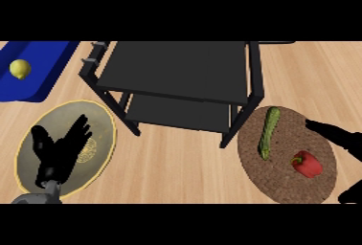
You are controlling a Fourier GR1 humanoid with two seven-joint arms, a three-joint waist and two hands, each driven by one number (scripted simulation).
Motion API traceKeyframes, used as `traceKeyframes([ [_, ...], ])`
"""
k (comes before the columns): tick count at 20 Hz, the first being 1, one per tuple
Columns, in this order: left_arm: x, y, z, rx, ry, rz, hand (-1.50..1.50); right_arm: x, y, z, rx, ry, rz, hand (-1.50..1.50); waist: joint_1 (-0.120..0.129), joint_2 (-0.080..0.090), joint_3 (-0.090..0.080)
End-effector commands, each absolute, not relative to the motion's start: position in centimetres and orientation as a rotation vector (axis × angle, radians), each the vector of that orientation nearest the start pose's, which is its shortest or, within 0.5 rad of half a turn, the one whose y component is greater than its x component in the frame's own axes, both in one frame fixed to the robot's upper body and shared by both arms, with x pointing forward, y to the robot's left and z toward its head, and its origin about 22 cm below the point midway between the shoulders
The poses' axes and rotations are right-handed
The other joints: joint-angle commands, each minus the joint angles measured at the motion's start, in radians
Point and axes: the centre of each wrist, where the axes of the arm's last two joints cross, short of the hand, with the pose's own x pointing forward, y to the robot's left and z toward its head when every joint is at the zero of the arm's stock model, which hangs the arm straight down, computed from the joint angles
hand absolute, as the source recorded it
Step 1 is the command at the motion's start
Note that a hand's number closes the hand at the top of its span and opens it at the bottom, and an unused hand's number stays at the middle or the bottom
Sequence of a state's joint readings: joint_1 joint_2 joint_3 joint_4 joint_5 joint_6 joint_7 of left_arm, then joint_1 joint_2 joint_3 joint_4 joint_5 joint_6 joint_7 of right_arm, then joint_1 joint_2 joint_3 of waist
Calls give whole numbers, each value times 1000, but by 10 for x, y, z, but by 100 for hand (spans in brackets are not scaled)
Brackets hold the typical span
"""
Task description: Pick the bell pepper from the placemat and place it in the tiered shelf
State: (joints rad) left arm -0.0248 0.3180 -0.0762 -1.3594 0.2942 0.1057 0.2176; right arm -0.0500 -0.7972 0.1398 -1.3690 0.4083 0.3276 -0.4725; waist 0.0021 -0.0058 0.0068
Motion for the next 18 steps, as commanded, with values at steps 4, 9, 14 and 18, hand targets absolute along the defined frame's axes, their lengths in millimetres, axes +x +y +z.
traceKeyframes([
  [4, 255, 319, -24, 82, -1097, 44, 0, 247, -377, 20, -364, -1345, 1332, -150, -1, 6, -7],
  [9, 246, 304, -39, 97, -1114, 35, 0, 254, -384, 11, -441, -1345, 1326, -150, 0, 7, -7],
  [14, 262, 286, -20, 98, -1113, 39, 0, 264, -370, 2, -442, -1375, 1323, -150, -1, 6, -7],
  [18, 258, 300, -32, 90, -1098, 67, 0, 262, -359, -8, -392, -1405, 1301, -150, -2, 6, -7],
])
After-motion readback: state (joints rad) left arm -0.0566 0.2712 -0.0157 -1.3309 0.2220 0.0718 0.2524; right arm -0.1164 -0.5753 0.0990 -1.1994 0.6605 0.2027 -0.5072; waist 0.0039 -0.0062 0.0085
